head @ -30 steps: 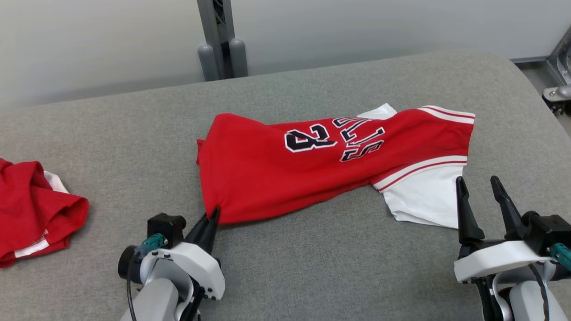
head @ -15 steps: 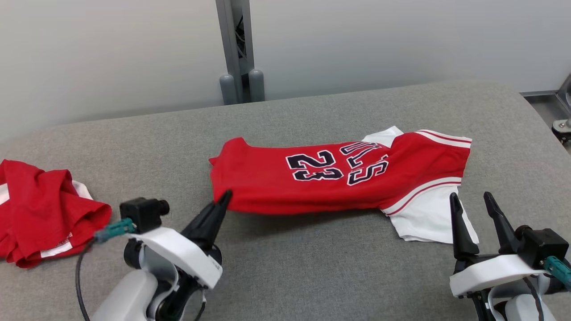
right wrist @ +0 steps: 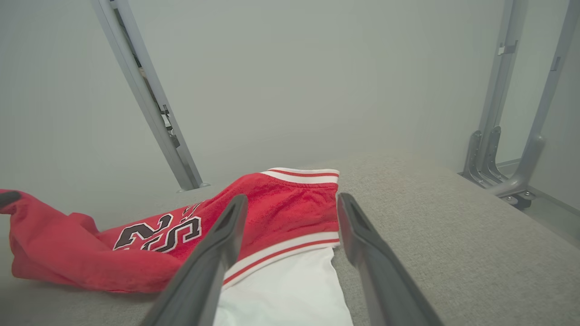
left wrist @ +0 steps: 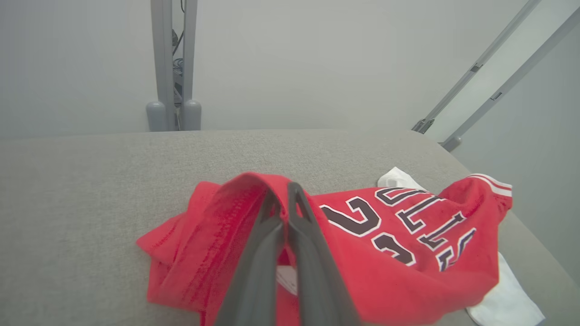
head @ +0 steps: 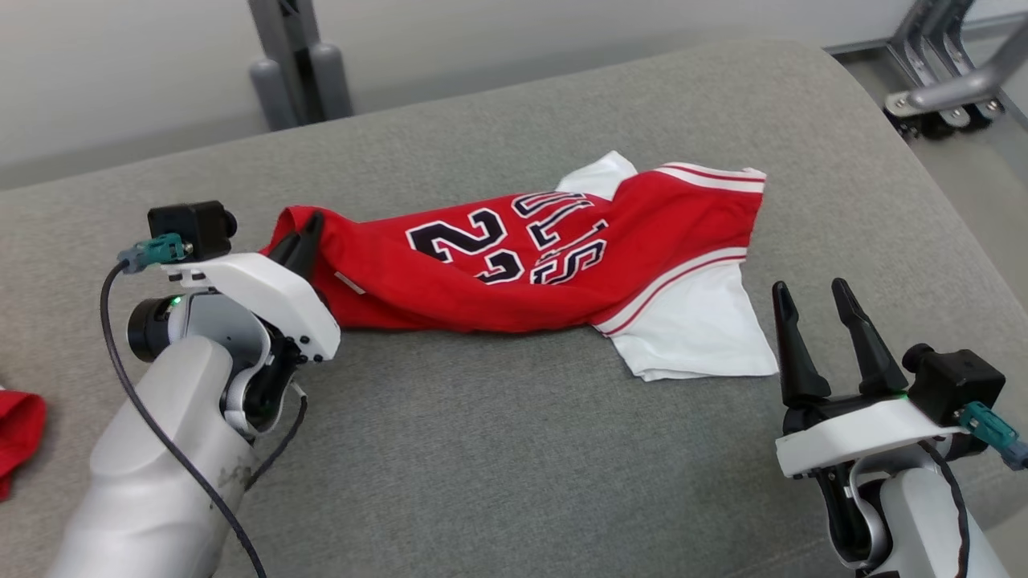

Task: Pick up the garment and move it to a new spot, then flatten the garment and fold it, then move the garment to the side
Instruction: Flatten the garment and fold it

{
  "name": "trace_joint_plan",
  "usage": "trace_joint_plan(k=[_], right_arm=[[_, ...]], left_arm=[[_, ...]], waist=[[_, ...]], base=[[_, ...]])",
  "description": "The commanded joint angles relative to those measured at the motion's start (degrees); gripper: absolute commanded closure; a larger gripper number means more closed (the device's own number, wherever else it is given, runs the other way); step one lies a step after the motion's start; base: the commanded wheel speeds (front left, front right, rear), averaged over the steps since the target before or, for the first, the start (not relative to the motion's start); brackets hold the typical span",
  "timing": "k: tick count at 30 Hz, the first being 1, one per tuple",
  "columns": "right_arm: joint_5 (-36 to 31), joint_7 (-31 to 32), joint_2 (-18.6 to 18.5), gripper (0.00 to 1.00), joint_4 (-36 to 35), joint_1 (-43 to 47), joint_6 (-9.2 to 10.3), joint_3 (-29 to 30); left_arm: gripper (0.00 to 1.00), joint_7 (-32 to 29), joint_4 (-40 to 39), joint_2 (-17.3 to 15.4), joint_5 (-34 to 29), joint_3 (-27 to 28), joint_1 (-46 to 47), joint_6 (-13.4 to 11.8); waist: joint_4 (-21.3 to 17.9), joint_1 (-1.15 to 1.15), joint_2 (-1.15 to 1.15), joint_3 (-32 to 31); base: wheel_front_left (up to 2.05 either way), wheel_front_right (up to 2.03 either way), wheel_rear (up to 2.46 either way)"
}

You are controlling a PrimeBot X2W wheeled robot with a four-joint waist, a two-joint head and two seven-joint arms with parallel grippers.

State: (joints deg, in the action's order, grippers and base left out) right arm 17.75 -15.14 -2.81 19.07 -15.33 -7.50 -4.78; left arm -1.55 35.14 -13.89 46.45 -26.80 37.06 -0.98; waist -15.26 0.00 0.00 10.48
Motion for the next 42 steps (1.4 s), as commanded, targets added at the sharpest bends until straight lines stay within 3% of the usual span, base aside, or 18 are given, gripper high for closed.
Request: trace_joint_plan(k=[1, 10, 11, 12, 18, 24, 33, 42], right_arm=[[0.63, -0.09, -0.18, 0.00, -0.28, -0.97, 0.02, -0.56], [2.23, -0.09, -0.22, 0.00, -0.97, -2.19, 0.02, -2.59], [2.56, -0.09, -0.21, 0.00, -1.07, -2.25, 0.02, -2.80], [2.58, -0.09, -0.22, 0.00, -1.17, -2.30, 0.02, -2.90], [2.17, -0.09, -0.19, 0.00, -1.14, -2.43, 0.02, -2.63], [1.15, -0.09, -0.25, 0.00, -0.91, -2.50, 0.02, -2.26], [-1.24, -0.09, -0.28, 0.00, -0.95, -1.29, 0.02, -0.73], [-4.21, -0.09, -0.24, 0.00, -4.07, 1.60, 0.02, 3.36]], left_arm=[[1.00, 0.43, 3.50, -0.10, -1.25, -0.27, 3.15, -0.90], [1.00, 4.95, 21.12, 1.05, -5.10, -1.57, 11.70, -3.34], [0.85, 6.14, 22.87, 1.11, -5.70, -1.78, 12.46, -3.88], [0.00, 7.52, 24.38, 1.20, -6.34, -2.11, 13.16, -4.34], [0.00, 13.89, 30.71, 2.59, -6.83, -1.90, 15.68, -4.12], [0.00, 16.69, 30.16, 3.54, -8.01, -1.06, 16.52, -2.92], [0.00, 16.72, 10.39, 2.63, -17.31, 7.77, 7.66, -4.62], [0.00, 16.73, -4.90, 5.02, -28.97, 15.57, -8.36, -4.12]], waist=[[-4.82, 0.00, 0.00, 4.66], [-9.65, 0.00, 0.00, 9.17], [-9.91, 0.00, 0.00, 9.47], [-10.09, 0.00, 0.00, 9.73], [-9.29, 0.00, 0.00, 10.04], [-6.07, 0.00, 0.00, 8.38], [-0.44, 0.00, 0.00, 3.62], [4.33, 0.00, 0.00, -1.66]], base=[[0.00, 0.00, 0.00], [0.00, 0.00, 0.00], [0.00, 0.00, 0.00], [0.00, 0.00, 0.00], [0.00, 0.00, 0.00], [0.00, 0.00, 0.00], [0.00, 0.00, 0.00], [0.00, 0.00, 0.00]])
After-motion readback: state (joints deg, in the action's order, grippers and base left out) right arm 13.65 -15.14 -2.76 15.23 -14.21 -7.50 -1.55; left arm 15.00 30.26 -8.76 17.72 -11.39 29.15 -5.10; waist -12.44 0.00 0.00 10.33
